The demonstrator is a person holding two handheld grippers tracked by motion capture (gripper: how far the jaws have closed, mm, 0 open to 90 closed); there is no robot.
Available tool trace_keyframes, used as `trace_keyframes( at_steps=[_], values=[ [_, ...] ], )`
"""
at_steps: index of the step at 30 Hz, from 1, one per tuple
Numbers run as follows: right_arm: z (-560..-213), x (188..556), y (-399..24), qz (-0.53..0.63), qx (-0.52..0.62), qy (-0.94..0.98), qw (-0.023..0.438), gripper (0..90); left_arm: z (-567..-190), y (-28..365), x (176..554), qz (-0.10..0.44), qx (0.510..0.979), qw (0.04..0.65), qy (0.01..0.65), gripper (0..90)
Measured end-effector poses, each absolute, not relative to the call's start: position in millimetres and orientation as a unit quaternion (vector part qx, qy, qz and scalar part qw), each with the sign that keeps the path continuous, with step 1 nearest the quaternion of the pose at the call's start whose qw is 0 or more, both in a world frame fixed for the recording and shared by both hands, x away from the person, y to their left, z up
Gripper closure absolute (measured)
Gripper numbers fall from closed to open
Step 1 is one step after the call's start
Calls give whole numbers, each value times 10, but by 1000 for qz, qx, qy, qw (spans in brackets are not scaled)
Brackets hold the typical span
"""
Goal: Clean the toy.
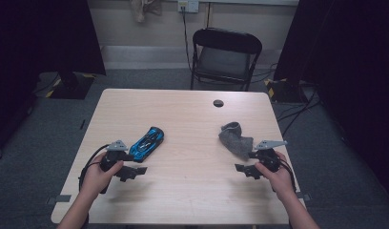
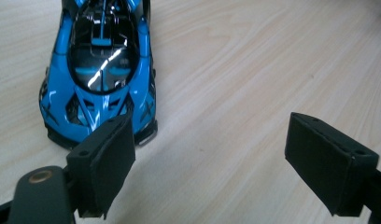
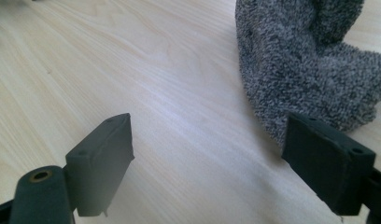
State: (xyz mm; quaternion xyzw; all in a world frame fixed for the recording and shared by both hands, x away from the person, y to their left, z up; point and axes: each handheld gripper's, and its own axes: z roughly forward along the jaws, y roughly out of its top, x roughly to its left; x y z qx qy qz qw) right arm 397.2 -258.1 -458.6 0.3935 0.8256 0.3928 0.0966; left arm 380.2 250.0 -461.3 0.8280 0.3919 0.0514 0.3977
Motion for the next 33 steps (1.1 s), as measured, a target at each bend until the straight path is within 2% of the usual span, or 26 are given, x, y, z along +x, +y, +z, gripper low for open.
trace_keyframes(
  at_steps=[33],
  values=[
    [-4763, 3726, -2717, 387, 395, 829, 85, 160, -4695, 2816, 3491, 55, 835, 388, 387, 159]
  ],
)
